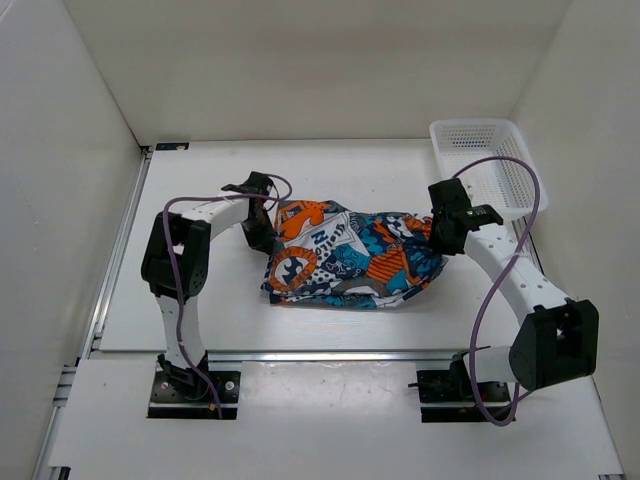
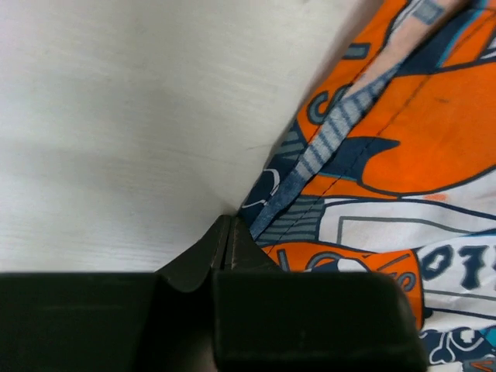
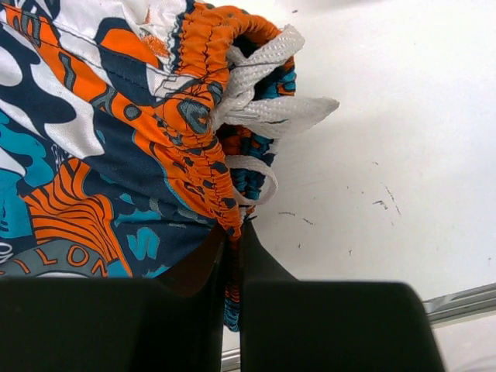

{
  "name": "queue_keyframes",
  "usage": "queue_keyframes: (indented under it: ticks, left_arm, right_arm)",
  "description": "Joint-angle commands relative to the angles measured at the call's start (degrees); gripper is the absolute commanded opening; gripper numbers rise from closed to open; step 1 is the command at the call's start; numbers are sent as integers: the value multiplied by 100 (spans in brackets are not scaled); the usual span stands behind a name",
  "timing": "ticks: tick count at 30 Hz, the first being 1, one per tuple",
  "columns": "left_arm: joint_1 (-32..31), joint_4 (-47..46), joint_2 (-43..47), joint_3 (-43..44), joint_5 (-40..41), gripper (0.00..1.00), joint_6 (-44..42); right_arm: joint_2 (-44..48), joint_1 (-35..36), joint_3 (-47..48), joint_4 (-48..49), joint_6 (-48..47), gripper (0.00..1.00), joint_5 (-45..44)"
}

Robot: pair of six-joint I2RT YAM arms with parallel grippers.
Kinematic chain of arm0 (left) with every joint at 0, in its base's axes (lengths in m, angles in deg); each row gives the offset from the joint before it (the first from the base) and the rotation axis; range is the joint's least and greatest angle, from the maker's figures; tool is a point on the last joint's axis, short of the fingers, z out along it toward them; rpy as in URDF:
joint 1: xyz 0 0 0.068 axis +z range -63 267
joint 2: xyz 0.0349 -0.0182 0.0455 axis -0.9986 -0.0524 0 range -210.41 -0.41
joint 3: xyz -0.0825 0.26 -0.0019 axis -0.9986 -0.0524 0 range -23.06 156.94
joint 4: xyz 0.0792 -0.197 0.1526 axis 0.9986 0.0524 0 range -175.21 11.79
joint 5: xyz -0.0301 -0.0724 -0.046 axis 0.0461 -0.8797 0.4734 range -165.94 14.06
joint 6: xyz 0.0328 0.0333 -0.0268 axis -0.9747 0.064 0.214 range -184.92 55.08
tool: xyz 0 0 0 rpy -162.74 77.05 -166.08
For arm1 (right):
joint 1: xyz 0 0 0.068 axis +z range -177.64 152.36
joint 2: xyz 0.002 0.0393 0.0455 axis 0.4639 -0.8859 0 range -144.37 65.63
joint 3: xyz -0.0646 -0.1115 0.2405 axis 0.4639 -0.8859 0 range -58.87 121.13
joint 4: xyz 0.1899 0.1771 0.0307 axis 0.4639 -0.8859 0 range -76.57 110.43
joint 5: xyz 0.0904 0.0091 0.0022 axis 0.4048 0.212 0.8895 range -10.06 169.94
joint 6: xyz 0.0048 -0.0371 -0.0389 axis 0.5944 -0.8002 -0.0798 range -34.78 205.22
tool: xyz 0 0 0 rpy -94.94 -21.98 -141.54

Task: Fold and stack the shorts
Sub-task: Fold the shorts

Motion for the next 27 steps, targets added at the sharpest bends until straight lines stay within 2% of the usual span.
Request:
queue_keyframes:
  ticks: [1, 4, 8, 13, 15, 18, 21, 27]
  left_arm:
    - [-88, -270, 31, 140, -253, 10, 24]
    - [-272, -331, 84, -150, -315, 10, 164]
    - [-798, -507, 575, -1202, -376, 10, 647]
    - [-1555, -622, 1770, -2224, -376, 10, 1473]
    - [-1609, -622, 2479, -2610, -246, 10, 1588]
    - [-1258, -500, 3140, -2822, -43, 10, 1484]
    - [-889, -499, 3082, -2692, 19, 10, 1220]
    - [-704, -446, 2116, -2112, 502, 10, 1070]
  right_arm:
    - [-15, -10, 407, -173, -167, 0, -260]
    - [-68, -10, 459, -174, -167, 0, -260]
    - [-68, -63, 460, -174, -167, 0, -199]
    - [-68, -63, 460, -174, -167, 0, -137]
    - [-120, -63, 460, -227, -219, 0, -137]
    - [-121, -63, 512, -227, -272, 0, -137]
    - [-121, -63, 635, -279, -272, 0, -85]
    - [-173, -1, 942, -279, -334, 0, -32]
